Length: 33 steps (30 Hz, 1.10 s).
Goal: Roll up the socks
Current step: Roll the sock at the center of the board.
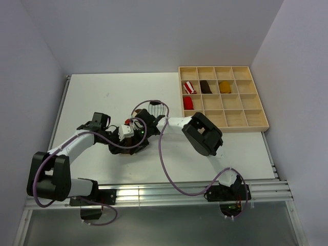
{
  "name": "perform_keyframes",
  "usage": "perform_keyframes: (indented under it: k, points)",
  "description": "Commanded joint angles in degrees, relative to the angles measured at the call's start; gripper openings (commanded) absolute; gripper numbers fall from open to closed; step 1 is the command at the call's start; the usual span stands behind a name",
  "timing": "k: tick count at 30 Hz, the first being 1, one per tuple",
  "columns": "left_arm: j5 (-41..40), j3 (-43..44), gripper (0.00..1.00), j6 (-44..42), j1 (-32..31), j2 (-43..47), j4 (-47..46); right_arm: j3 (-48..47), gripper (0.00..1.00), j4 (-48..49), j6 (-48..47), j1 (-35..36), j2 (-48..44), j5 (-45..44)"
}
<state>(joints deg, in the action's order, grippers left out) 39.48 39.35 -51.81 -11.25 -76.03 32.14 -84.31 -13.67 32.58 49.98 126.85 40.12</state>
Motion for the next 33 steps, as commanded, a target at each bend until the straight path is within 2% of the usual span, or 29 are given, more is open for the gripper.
perform_keyframes:
  k: [1, 13, 18, 27, 29, 33]
  points:
    - [0.77, 1.42, 0.49, 1.36, -0.18, -1.22, -2.96, -0.15, 0.0, -1.53, -0.85, -0.14, 1.91, -1.97]
    - [1.82, 1.6, 0.36, 2.68, -0.09, -5.0, -3.93, 1.96, 0.0, 0.05, -0.06, -0.23, 0.86, -2.41]
    - [0.51, 3.36, 0.19, 4.0, -0.09, -7.29, -2.53, 3.71, 0.0, 1.19, 0.47, -0.23, -0.37, -3.29]
    - [-1.16, 5.91, 0.0, 5.14, -0.09, -12.12, 1.52, 6.44, 0.0, 4.0, 2.05, -0.14, -2.3, -5.05]
    - [-1.25, 5.91, 0.0, 5.32, -0.09, -12.91, 2.49, 7.49, 0.0, 4.7, 2.49, -0.23, -3.44, -6.63]
    - [-3.27, 5.91, 0.0, 6.54, -0.09, -13.97, 2.66, 10.13, 0.07, 7.51, 3.89, -0.23, -6.34, -9.09]
